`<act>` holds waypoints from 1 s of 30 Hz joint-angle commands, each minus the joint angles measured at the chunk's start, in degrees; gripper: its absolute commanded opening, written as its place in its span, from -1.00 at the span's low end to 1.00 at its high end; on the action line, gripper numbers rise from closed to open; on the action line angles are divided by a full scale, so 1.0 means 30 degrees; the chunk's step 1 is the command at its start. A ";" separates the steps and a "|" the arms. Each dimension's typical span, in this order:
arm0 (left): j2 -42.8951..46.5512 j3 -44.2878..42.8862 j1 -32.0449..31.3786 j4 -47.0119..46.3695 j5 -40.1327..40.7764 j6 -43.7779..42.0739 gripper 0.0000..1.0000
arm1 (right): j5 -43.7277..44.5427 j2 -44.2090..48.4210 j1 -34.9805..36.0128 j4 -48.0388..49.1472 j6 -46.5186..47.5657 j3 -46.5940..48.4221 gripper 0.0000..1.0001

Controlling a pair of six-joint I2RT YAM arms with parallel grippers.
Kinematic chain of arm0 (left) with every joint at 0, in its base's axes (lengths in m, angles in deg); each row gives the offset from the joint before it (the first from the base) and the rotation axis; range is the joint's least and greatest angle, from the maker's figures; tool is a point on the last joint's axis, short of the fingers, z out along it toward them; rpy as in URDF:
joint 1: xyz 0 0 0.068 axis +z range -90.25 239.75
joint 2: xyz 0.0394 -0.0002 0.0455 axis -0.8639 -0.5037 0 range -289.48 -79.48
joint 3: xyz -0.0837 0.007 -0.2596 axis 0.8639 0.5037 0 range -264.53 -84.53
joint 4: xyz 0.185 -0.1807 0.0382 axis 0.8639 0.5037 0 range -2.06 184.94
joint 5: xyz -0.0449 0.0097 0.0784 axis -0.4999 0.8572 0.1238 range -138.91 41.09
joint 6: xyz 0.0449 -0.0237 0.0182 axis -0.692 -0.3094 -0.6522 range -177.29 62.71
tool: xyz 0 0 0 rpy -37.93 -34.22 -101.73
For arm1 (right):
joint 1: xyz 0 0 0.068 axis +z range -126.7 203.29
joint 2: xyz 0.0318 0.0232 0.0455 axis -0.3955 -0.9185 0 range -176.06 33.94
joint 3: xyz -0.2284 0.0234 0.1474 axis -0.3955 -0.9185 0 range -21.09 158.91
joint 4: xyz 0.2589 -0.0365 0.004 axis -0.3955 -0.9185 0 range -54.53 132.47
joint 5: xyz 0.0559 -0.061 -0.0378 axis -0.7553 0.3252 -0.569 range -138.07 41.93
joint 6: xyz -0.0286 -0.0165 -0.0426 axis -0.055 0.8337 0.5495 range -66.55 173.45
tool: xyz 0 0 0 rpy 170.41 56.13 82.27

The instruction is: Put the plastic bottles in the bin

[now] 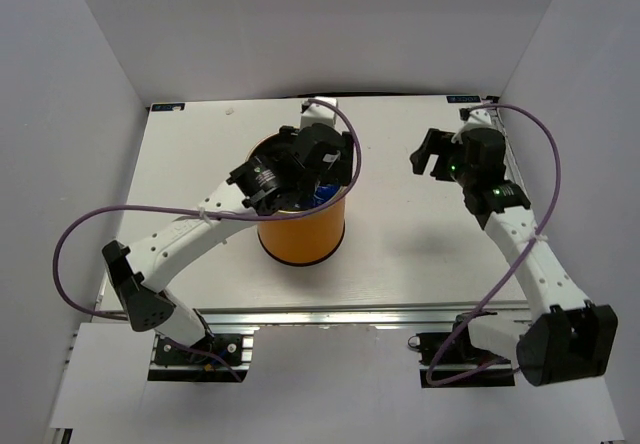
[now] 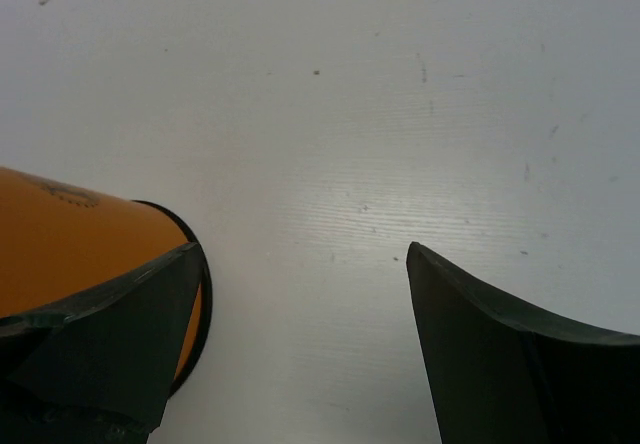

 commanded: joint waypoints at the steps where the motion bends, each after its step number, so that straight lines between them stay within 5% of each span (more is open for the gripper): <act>1: 0.0449 -0.2362 -0.0012 0.0397 -0.0053 -0.0519 0.96 | -0.2601 -0.1937 -0.0043 0.2257 -0.0936 0.2097 0.79; 7: 0.1063 -0.3747 0.1156 -0.0535 -0.0401 -0.1048 0.96 | -0.5122 -0.7474 -0.0043 0.3665 -0.3044 0.4737 0.79; 14: 0.1388 -0.3218 1.0312 -0.1830 -0.7487 0.0558 0.96 | -0.6032 -1.2718 0.1156 0.2763 -0.2583 0.9216 0.79; 20: -0.0575 -0.4128 1.6003 -0.0979 -1.3583 0.1940 0.96 | -0.5239 -1.5798 0.2359 0.0796 -0.1759 1.2825 0.79; 30: 0.1238 0.1347 1.8210 -0.2997 -1.4905 0.3549 0.96 | -0.4919 -1.6299 0.2418 0.0532 -0.2111 1.2741 0.79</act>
